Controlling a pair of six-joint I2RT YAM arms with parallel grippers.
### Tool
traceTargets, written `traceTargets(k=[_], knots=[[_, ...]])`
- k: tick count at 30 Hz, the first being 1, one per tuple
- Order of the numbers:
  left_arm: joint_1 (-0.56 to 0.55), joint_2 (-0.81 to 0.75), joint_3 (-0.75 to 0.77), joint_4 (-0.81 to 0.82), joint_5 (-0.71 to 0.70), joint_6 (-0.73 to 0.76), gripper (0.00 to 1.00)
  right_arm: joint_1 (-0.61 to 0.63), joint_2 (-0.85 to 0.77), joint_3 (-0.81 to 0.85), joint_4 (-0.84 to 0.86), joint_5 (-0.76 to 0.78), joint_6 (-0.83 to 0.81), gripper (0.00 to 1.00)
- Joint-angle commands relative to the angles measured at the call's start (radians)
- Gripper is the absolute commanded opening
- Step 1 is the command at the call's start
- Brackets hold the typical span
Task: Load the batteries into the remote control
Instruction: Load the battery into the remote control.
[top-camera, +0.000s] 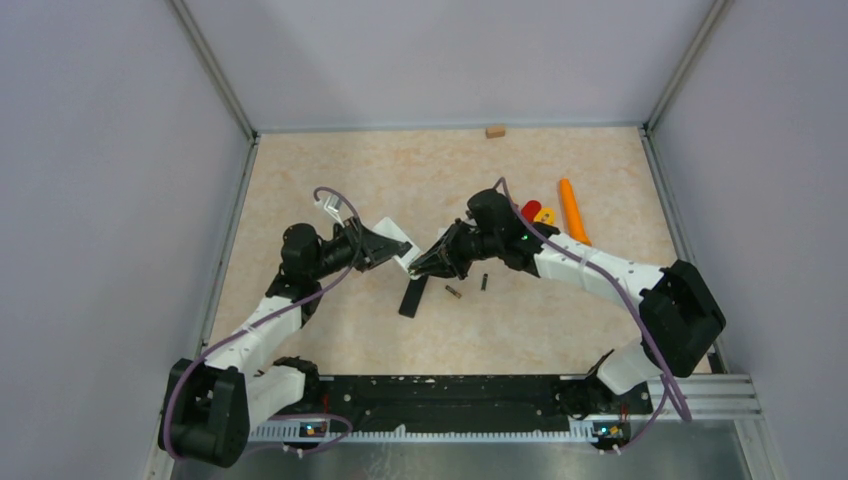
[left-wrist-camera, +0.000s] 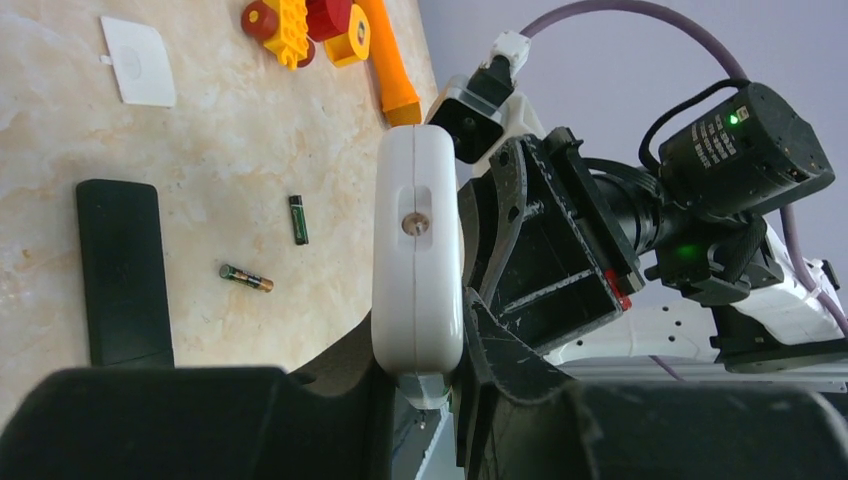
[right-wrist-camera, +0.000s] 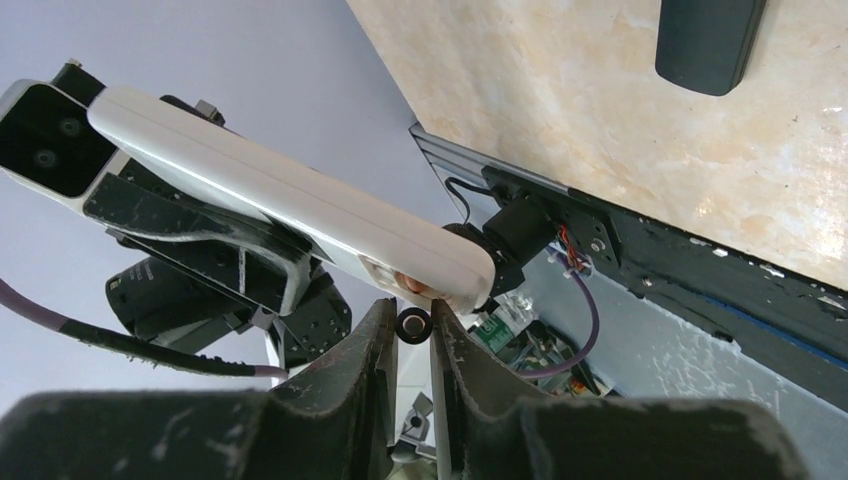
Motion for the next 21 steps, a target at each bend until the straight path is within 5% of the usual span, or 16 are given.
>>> traceTargets(k=[1,11,21], knots=[[0.0,-0.019,0.051,0.013,0.085,0.021,0.0,-0.013,-0.038,-0.008,0.05,-0.012,0.017,0.2],[0.002,0.009,0.074,0.01,0.089,0.023,0.0,-0.013,-0.05,-0.022,0.055,-0.036,0.026,0.28],[0.002,0.034,0.091,-0.018,0.084,0.045,0.0,-0.013,-0.047,-0.02,0.029,-0.018,-0.012,0.24]])
